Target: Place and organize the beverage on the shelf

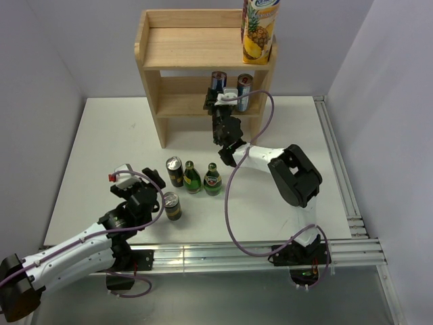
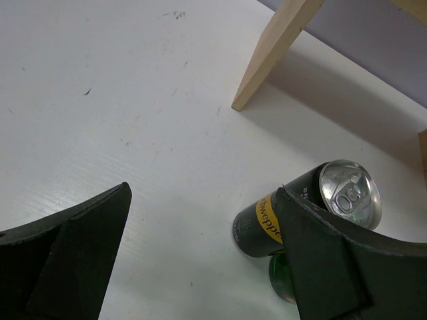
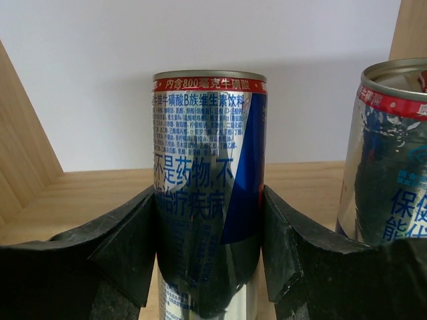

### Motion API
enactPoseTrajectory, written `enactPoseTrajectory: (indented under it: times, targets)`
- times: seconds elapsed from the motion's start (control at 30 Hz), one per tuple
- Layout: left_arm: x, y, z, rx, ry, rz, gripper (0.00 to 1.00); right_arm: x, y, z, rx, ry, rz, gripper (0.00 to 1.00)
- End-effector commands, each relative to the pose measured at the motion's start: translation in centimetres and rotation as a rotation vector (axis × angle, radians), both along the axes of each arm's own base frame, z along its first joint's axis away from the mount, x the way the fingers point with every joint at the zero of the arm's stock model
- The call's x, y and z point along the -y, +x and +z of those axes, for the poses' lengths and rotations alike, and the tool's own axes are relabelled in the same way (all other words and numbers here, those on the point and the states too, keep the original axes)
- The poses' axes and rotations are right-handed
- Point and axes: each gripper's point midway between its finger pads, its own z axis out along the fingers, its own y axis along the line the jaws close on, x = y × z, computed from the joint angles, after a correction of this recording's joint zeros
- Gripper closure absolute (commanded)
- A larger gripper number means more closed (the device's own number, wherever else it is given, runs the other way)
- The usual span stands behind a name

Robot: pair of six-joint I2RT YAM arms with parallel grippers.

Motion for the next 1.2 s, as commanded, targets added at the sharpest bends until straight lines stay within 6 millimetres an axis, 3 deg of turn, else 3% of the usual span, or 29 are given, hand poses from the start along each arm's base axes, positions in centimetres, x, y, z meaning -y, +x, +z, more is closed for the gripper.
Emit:
enactPoseTrajectory:
  times: [0.0,0.8,1.17]
  targets:
    - [0.0,0.2,1.5,0.036,-0.034,0.022,0.03,-1.6,-1.4,-10.5,-0.309,-0.198,-0.006,1.0]
    - [-0.2,0.0,1.6,0.042,-0.045,0.027,0.03,-3.4,-3.4,-14.1,-0.566,-0.15,0.045,1.0]
    - [-0.3,-0.1,1.8,0.047,-0.05,0.03,0.03,-3.5,-3.9,-14.4,-0.588,-0.176,0.03,1.0]
